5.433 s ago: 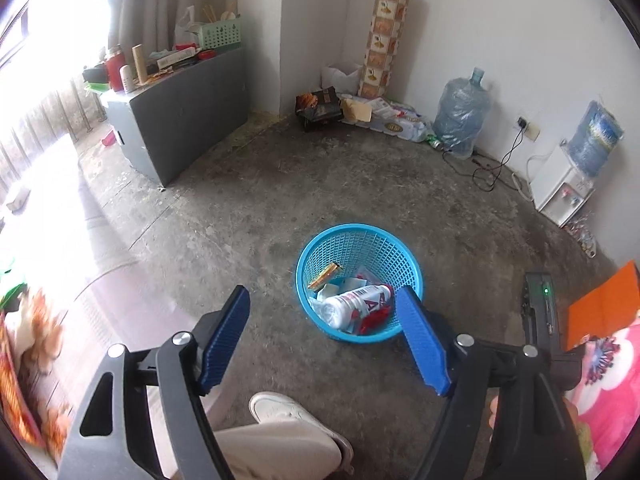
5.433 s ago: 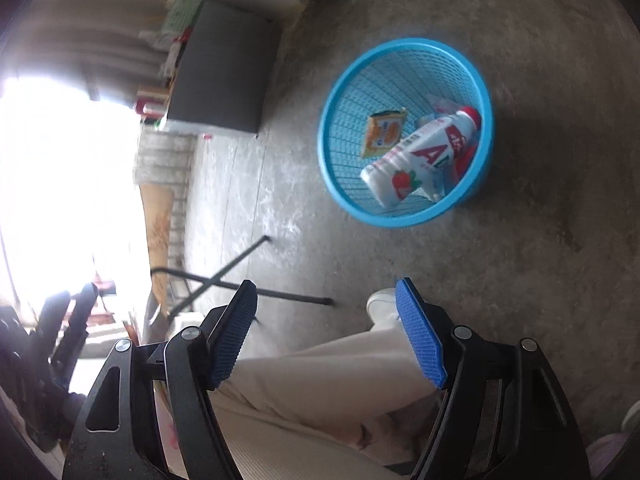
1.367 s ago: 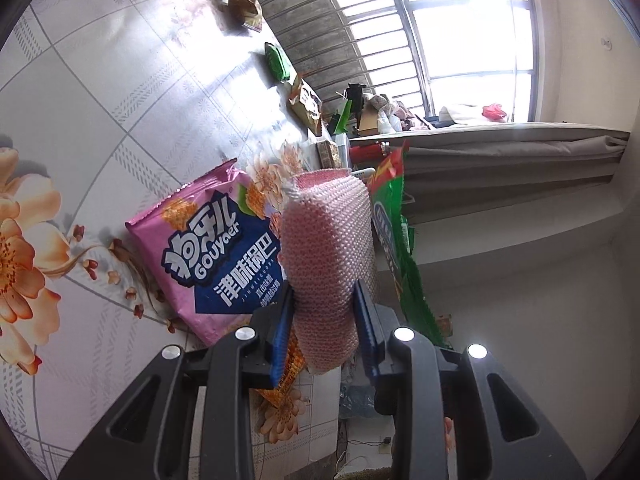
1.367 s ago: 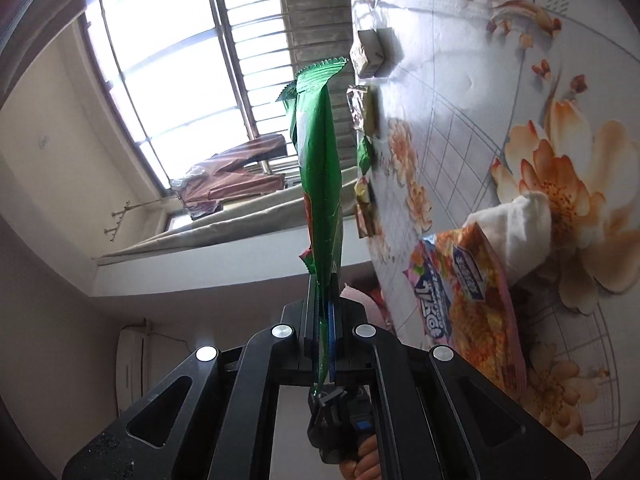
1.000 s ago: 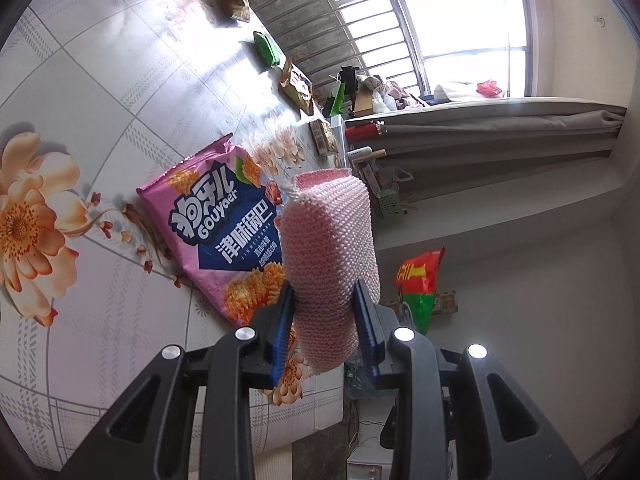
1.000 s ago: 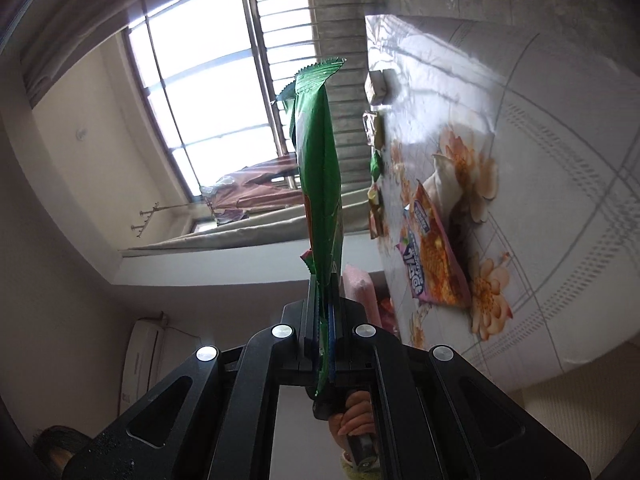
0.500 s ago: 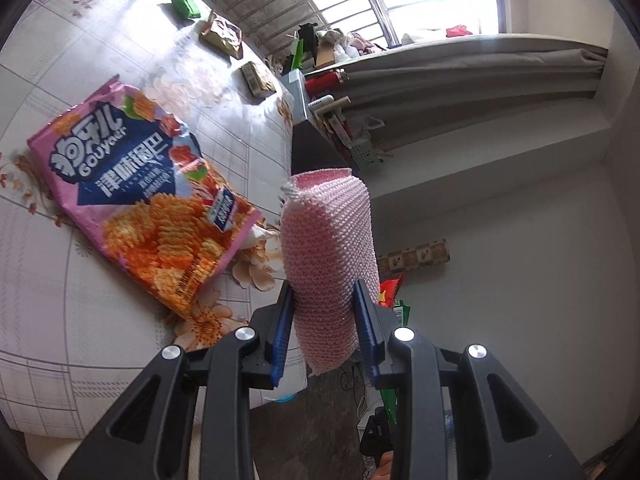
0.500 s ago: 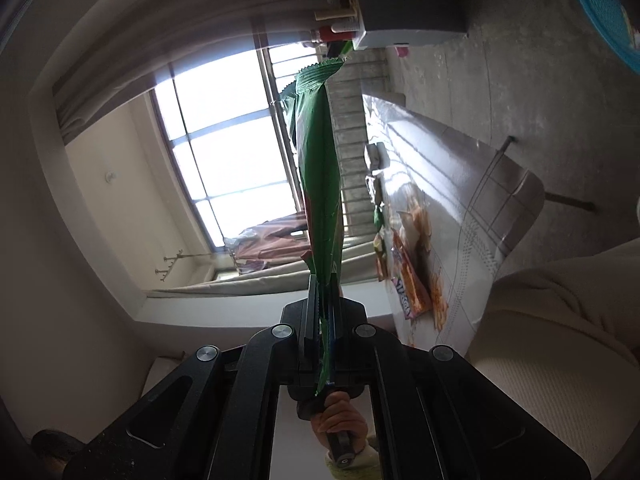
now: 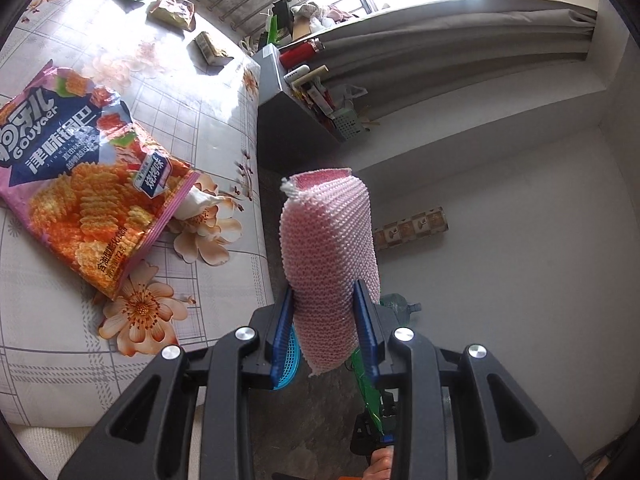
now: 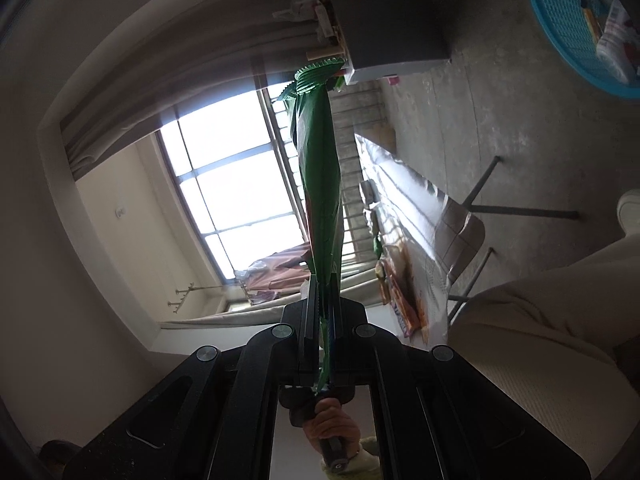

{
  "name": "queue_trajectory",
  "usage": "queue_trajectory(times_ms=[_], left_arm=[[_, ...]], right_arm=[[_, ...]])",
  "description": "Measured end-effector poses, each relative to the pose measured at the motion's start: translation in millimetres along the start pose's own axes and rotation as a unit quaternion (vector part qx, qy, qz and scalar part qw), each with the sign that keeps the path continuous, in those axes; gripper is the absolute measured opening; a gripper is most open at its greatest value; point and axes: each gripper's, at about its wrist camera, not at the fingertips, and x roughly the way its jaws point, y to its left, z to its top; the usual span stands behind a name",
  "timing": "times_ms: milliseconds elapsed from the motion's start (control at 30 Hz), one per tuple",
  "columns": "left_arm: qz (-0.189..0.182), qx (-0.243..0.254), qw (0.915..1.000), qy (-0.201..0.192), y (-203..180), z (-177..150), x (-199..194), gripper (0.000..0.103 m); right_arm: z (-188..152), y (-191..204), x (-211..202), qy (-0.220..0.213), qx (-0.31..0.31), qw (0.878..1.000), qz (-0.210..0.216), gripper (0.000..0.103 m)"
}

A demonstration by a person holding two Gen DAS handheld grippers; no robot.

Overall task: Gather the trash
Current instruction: 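Carry the pink cloth and green bag with both tools to the blue wastebasket, then open both tools over the wastebasket to drop cloth and green bag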

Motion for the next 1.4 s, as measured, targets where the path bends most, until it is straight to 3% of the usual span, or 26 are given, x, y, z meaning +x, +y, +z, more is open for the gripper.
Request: queue_trajectory(times_ms=[400,633,900,1033,1133,1233,1300,1400], left_arm=[[0.008,0.025,0.9994,0.022,-15,-1,38,0.028],[0.014,0.046,0.9983,0.033,-24,-6,58,0.028],[0.018,0.074,0.9952,0.061,-35,-13,92,0.028],[0.025,0.084,0.9932,0.077,-39,-18,111,0.028],[0.027,0.090,0.9915,0.089,-42,-23,125,0.028],[0.030,0.094,0.9897,0.104,-44,-30,138,0.028],[0.032,0.098,0.9881,0.114,-45,-35,147,0.028],[0.037,0.099,0.9846,0.139,-46,-45,168,0.028]], right_arm=[[13,-16,-33,-0.041,0.028,0.999,-0.009,0.002],[26,-58,-65,-0.084,0.067,0.993,-0.046,0.002],[62,-102,-91,-0.137,0.118,0.977,-0.116,0.003],[98,-127,-99,-0.167,0.153,0.964,-0.143,0.011],[123,-149,-99,-0.194,0.181,0.948,-0.173,0.042],[130,-164,-109,-0.217,0.198,0.935,-0.196,0.048],[122,-165,-112,-0.215,0.199,0.940,-0.176,0.053],[107,-157,-118,-0.201,0.175,0.947,-0.178,0.055]])
